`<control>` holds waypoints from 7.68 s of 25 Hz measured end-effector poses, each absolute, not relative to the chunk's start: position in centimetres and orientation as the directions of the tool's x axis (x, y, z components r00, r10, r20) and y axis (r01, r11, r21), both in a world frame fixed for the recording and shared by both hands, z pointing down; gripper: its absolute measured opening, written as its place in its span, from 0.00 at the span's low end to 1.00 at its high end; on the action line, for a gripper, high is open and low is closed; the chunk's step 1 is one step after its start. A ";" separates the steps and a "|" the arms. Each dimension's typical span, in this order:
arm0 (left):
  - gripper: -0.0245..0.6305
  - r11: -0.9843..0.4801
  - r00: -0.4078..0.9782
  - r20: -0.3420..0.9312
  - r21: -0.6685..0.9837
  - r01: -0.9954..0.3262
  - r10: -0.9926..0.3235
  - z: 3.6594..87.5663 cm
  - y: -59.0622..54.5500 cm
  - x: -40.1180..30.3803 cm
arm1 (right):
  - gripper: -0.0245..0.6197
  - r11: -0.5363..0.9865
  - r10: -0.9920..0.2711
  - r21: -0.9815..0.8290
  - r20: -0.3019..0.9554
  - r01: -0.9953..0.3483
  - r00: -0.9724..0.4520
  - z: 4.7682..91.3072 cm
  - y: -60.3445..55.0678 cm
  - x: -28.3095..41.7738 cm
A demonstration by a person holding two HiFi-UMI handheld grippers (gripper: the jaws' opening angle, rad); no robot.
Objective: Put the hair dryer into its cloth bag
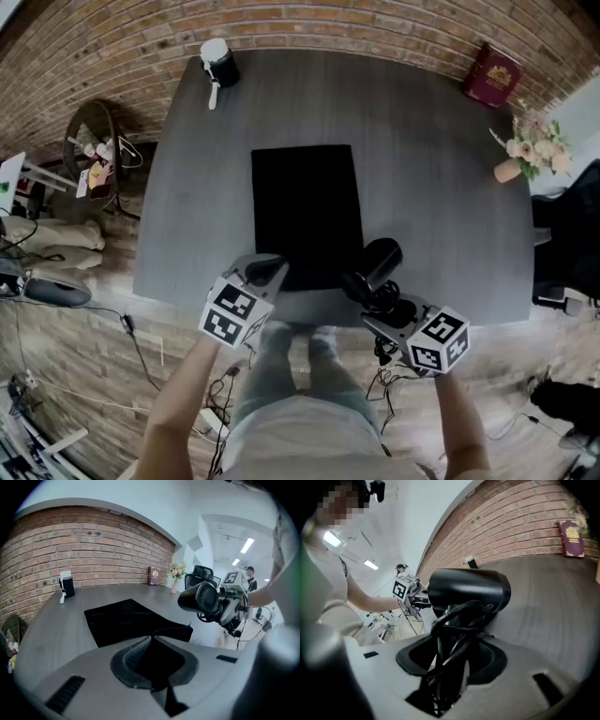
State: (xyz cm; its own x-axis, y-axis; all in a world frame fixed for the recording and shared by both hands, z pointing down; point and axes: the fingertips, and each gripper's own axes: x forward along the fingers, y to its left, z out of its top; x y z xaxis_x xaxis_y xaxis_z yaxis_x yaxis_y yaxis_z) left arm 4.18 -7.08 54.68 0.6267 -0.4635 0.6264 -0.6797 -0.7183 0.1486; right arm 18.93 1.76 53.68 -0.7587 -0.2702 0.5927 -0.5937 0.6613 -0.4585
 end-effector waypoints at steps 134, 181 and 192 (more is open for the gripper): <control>0.06 -0.759 0.836 0.375 0.376 -0.531 -0.399 52.1 -5.6 4.5 | 0.32 0.339 -0.490 -0.307 0.749 -0.889 -0.446 59.8 -6.1 7.3; 0.06 -0.731 0.853 0.339 0.446 -0.516 -0.396 51.7 -7.1 4.2 | 0.36 0.326 -0.542 -0.364 0.684 -0.873 -0.488 60.3 -14.9 6.1; 0.06 -0.750 0.859 0.339 0.429 -0.504 -0.383 51.4 -6.9 4.6 | 0.41 0.331 -0.559 -0.343 0.679 -0.879 -0.476 58.6 -13.3 7.7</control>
